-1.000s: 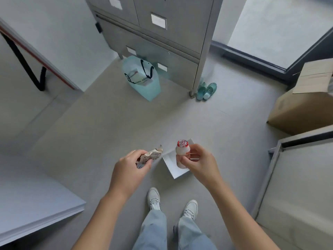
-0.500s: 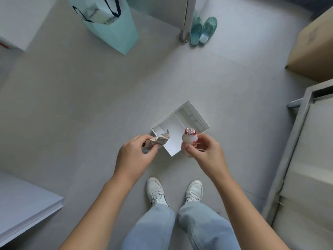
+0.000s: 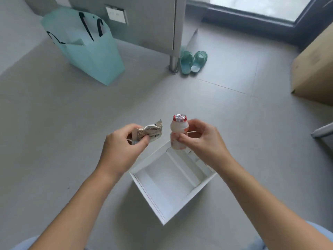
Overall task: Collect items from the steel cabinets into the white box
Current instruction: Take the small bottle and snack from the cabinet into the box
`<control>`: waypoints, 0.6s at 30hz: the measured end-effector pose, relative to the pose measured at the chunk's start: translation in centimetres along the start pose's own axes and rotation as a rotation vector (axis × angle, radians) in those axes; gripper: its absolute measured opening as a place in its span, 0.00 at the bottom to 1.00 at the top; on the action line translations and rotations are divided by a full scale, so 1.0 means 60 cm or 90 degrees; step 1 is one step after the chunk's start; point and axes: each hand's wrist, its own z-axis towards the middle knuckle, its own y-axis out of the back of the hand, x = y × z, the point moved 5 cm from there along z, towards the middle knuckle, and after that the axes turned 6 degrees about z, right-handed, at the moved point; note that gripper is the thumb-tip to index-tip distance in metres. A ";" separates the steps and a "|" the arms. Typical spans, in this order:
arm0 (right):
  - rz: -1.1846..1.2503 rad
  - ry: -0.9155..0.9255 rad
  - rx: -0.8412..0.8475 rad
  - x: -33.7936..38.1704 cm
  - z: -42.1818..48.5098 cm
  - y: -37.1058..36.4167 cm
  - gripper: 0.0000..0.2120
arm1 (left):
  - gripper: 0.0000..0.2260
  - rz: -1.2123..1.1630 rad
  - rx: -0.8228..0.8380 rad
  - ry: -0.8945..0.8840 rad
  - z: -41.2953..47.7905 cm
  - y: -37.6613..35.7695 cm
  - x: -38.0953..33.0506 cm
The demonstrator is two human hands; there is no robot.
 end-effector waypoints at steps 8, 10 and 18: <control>-0.062 0.070 -0.035 -0.003 0.019 0.018 0.09 | 0.04 -0.009 -0.020 -0.038 0.026 0.006 0.028; -0.050 0.065 -0.035 -0.004 0.014 0.017 0.09 | 0.04 0.004 0.007 -0.020 0.008 -0.002 0.041; -0.110 0.015 0.013 -0.087 0.043 -0.003 0.10 | 0.05 0.052 0.086 0.012 -0.011 -0.043 0.120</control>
